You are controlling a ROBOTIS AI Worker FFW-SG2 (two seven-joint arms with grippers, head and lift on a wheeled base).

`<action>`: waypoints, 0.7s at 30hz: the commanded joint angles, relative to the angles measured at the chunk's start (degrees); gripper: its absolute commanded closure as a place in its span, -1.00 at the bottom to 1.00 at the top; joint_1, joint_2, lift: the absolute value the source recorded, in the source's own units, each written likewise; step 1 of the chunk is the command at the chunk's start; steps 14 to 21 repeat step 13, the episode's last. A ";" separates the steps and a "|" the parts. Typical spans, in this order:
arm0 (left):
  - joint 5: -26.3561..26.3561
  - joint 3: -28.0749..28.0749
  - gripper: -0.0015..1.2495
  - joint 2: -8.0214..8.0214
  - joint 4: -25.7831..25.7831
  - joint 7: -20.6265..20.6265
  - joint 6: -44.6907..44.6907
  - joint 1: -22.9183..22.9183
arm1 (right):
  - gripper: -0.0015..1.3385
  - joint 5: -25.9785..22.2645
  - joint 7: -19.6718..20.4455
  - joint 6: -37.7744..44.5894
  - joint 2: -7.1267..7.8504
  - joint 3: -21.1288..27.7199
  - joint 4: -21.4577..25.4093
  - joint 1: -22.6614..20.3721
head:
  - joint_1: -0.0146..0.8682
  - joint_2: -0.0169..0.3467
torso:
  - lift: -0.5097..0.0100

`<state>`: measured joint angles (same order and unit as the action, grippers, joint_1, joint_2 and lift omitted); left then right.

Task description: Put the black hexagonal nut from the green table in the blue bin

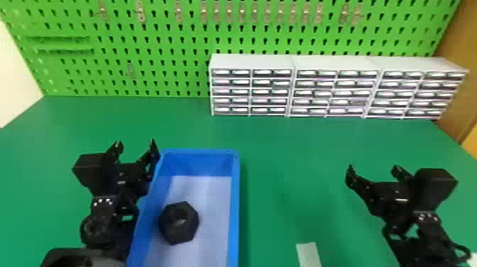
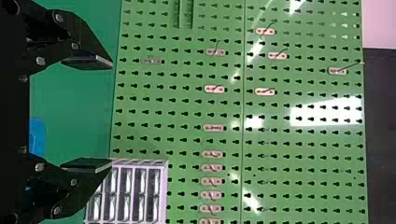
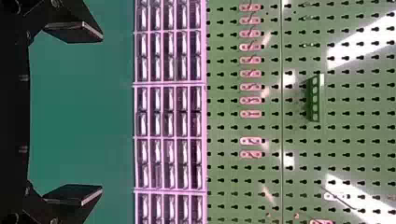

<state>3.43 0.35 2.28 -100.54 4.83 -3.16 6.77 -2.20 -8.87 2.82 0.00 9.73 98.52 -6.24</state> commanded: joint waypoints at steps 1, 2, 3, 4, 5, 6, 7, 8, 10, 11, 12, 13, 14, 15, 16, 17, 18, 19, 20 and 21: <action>0.00 0.00 -0.20 0.00 0.00 0.00 -0.01 0.00 | -0.77 0.00 0.00 -0.01 -0.05 0.03 0.00 0.00 | 0.52 -0.59 | 0.59; 0.00 0.00 -0.20 0.00 0.00 0.00 -0.01 0.00 | -0.77 0.00 0.00 -0.01 -0.05 0.03 0.00 0.00 | 0.52 -0.59 | 0.59; 0.00 0.00 -0.20 0.00 0.00 0.00 -0.01 0.00 | -0.77 0.00 0.00 -0.01 -0.05 0.03 0.00 0.00 | 0.52 -0.59 | 0.59; 0.00 0.00 -0.20 0.00 0.00 0.00 -0.01 0.00 | -0.77 0.00 0.00 -0.01 -0.05 0.03 0.00 0.00 | 0.52 -0.59 | 0.59; 0.00 0.00 -0.20 0.00 0.00 0.00 -0.09 0.00 | -0.77 0.00 0.00 -0.01 -0.05 0.03 0.00 0.00 | 0.52 -0.59 | 0.59; 0.00 0.00 -0.20 0.00 0.00 0.00 -0.09 0.00 | -0.77 0.00 0.00 -0.01 -0.05 0.03 0.00 0.00 | 0.52 -0.59 | 0.59; 0.00 0.00 -0.20 0.00 0.00 0.00 -0.09 0.00 | -0.77 0.00 0.00 -0.01 -0.05 0.03 0.00 0.00 | 0.52 -0.59 | 0.59; 0.00 0.00 -0.20 0.00 0.00 0.00 -0.09 0.00 | -0.77 0.00 0.00 -0.01 -0.05 0.03 0.00 0.00 | 0.52 -0.59 | 0.59; 0.00 0.00 -0.20 0.00 0.00 0.00 -0.09 0.00 | -0.77 0.00 0.00 -0.01 -0.05 0.03 0.00 0.00 | 0.52 -0.59 | 0.59; 0.00 0.00 -0.20 0.00 0.00 0.00 -0.09 0.00 | -0.77 0.00 0.00 -0.01 -0.05 0.12 0.00 0.00 | 0.52 -0.59 | 0.59; 0.00 0.00 -0.20 0.00 0.00 0.00 -0.09 0.00 | -0.77 0.00 0.00 -0.01 -0.05 0.12 0.00 0.00 | 0.52 -0.59 | 0.59; 0.00 0.00 -0.20 0.00 0.00 0.00 -0.09 0.00 | -0.77 0.00 0.00 -0.01 -0.05 0.12 0.00 0.00 | 0.52 -0.59 | 0.59; 0.00 0.00 -0.20 0.00 0.00 0.00 -0.09 0.00 | -0.77 0.00 0.00 -0.01 -0.05 0.12 0.00 0.00 | 0.52 -0.59 | 0.59; 0.00 0.00 -0.20 0.00 0.00 0.00 -0.09 0.00 | -0.77 0.00 0.00 -0.01 -0.05 0.12 0.00 0.00 | 0.52 -0.59 | 0.59; 0.00 0.00 -0.20 0.00 0.00 0.00 -0.09 0.00 | -0.77 0.00 0.00 -0.01 -0.05 0.12 0.00 0.00 | 0.52 -0.59 | 0.59; 0.00 0.00 -0.20 0.00 0.00 0.00 -0.09 0.00 | -0.77 0.00 0.00 -0.01 -0.05 0.12 0.00 0.00 | 0.52 -0.59 | 0.59; 0.00 0.00 -0.20 0.00 0.00 0.00 -0.09 0.00 | -0.77 0.00 0.00 -0.01 -0.05 0.12 0.00 0.00 | 0.52 -0.59 | 0.59; 0.00 0.00 -0.20 0.00 0.00 0.00 -0.09 0.00 | -0.77 0.00 0.00 -0.01 -0.05 0.12 0.00 0.00 | 0.52 -0.59 | 0.59; 0.00 0.00 -0.20 0.00 0.00 0.00 -0.09 0.00 | -0.77 0.00 0.00 -0.01 -0.05 0.12 0.00 0.00 | 0.52 -0.59 | 0.59; 0.00 0.00 -0.20 0.00 0.00 0.00 -0.09 0.00 | -0.77 0.00 0.00 -0.01 -0.05 0.12 0.00 0.00 | 0.52 -0.59 | 0.59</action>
